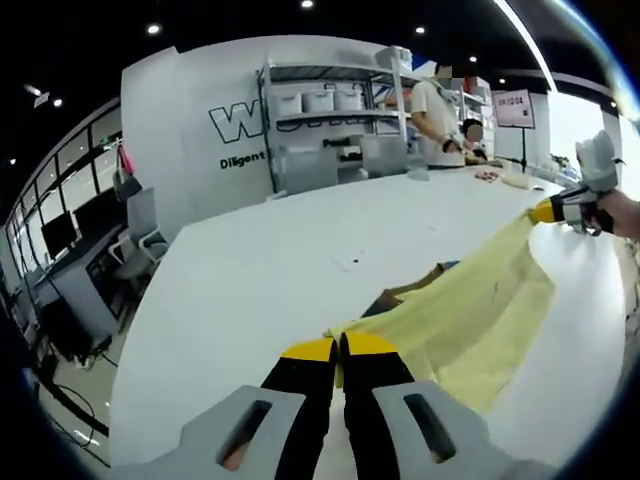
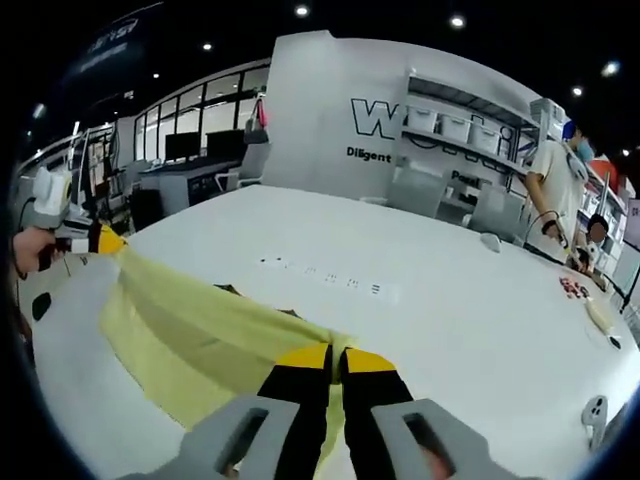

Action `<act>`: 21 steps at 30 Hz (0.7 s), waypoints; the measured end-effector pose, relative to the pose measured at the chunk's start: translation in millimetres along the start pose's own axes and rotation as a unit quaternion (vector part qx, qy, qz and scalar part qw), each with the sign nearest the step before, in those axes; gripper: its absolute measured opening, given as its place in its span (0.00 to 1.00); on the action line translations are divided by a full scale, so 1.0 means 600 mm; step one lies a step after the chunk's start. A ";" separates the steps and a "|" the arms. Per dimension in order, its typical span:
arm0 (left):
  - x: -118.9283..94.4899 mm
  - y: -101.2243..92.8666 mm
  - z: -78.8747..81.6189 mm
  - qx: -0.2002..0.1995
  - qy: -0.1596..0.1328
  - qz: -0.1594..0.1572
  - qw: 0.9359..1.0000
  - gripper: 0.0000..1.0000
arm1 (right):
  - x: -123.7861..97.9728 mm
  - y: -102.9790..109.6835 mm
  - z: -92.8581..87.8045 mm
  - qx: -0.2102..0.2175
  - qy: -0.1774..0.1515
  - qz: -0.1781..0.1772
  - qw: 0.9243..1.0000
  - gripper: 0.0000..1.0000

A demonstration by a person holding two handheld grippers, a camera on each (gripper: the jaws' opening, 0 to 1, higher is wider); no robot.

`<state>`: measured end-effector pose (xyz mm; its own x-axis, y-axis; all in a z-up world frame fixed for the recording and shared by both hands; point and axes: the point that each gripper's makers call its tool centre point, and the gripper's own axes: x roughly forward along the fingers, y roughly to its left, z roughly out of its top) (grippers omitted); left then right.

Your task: Fold the garment on the visible template until the final outline fits inside the template.

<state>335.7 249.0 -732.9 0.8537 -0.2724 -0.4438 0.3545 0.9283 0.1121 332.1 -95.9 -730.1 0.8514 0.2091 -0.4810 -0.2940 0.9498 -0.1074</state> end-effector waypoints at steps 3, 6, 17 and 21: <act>0.016 0.003 -0.001 -0.003 0.004 -0.002 1.000 0.06 | 0.014 -0.005 -0.001 0.003 0.003 -0.002 1.000 0.00; 0.029 0.005 -0.004 0.008 0.010 -0.001 1.000 0.06 | 0.028 -0.007 -0.003 0.009 0.001 0.004 1.000 0.00; 0.080 0.006 -0.031 0.043 0.036 -0.006 0.998 0.06 | 0.073 -0.014 -0.031 0.004 0.022 0.006 1.000 0.00; 0.095 0.007 -0.042 0.037 0.048 -0.006 0.998 0.06 | 0.092 -0.018 -0.049 -0.043 0.050 0.016 0.998 0.00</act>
<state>376.1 243.4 -779.9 0.8098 -0.2541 -0.5289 0.3945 0.9029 0.1703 369.7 -101.4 -781.0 0.7951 0.2104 -0.5688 -0.3594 0.9189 -0.1625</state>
